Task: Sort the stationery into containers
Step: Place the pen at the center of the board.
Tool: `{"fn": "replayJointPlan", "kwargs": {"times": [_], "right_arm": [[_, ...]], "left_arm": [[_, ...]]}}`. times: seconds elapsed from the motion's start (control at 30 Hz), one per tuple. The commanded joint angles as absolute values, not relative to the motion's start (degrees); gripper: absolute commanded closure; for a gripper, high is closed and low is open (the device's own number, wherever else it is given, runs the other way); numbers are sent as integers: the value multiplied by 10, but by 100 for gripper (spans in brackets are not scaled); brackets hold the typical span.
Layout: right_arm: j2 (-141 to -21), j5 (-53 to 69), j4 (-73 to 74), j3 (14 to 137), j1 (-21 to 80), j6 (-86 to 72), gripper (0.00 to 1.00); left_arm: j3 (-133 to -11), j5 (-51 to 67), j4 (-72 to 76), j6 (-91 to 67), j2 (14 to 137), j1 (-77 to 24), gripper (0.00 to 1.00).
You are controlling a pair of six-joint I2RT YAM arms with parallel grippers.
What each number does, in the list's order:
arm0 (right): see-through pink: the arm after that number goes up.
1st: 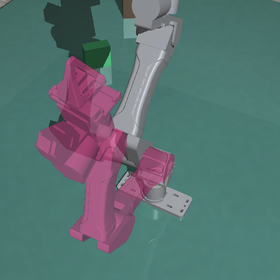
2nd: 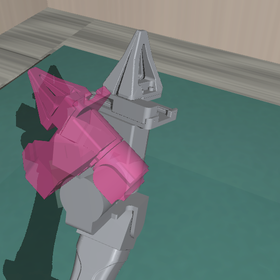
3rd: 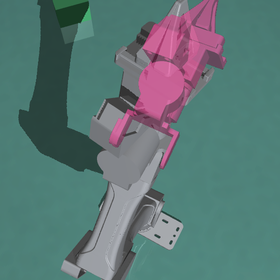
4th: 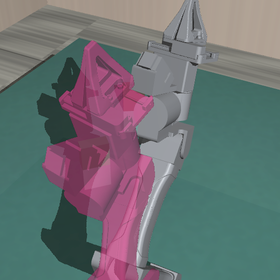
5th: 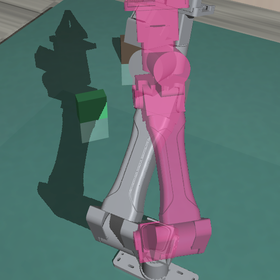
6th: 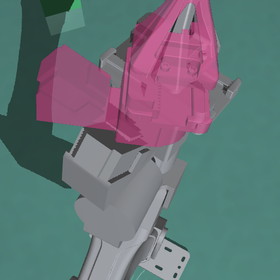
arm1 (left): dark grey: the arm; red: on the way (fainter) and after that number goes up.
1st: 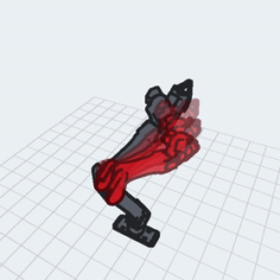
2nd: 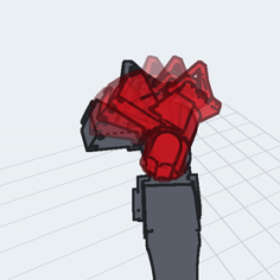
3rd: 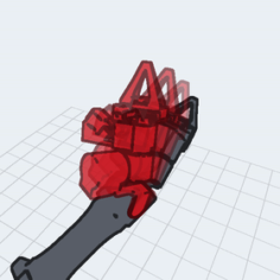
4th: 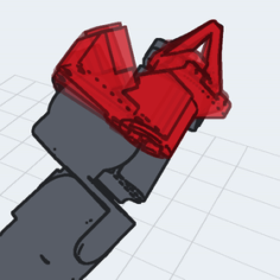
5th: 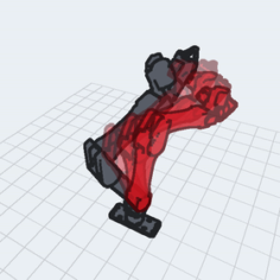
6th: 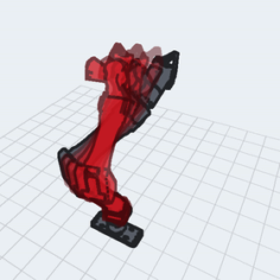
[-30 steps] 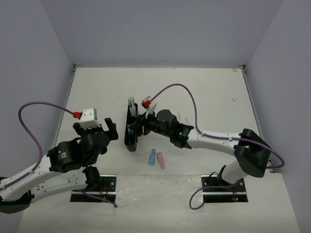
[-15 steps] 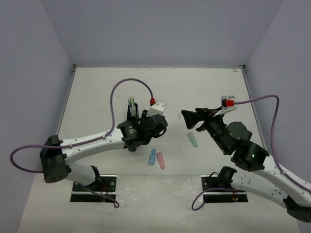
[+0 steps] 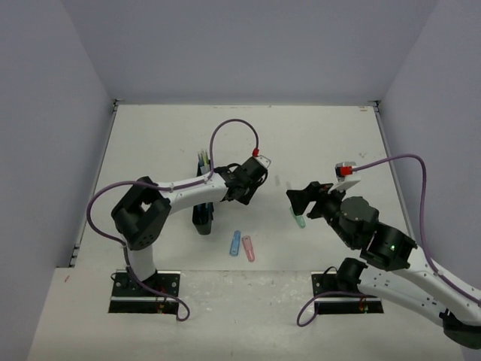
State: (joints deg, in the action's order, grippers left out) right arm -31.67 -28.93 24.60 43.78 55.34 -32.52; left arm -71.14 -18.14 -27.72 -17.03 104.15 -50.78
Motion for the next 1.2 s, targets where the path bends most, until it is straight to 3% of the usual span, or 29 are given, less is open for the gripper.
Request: {"fn": "replayJointPlan", "kwargs": {"times": [0.0, 0.63, 1.17], "right_arm": [[-343, -276, 251, 431, 549, -343, 28], [-355, -258, 252, 432, 544, -334, 31], [-387, -246, 244, 447, 543, -325, 31]], "left_arm": [[-762, -119, -263, -113, 1065, -484, 64], [-779, -102, -261, -104, 1139, -454, 72], [-791, -85, -283, -96, 1095, -453, 73]]}}
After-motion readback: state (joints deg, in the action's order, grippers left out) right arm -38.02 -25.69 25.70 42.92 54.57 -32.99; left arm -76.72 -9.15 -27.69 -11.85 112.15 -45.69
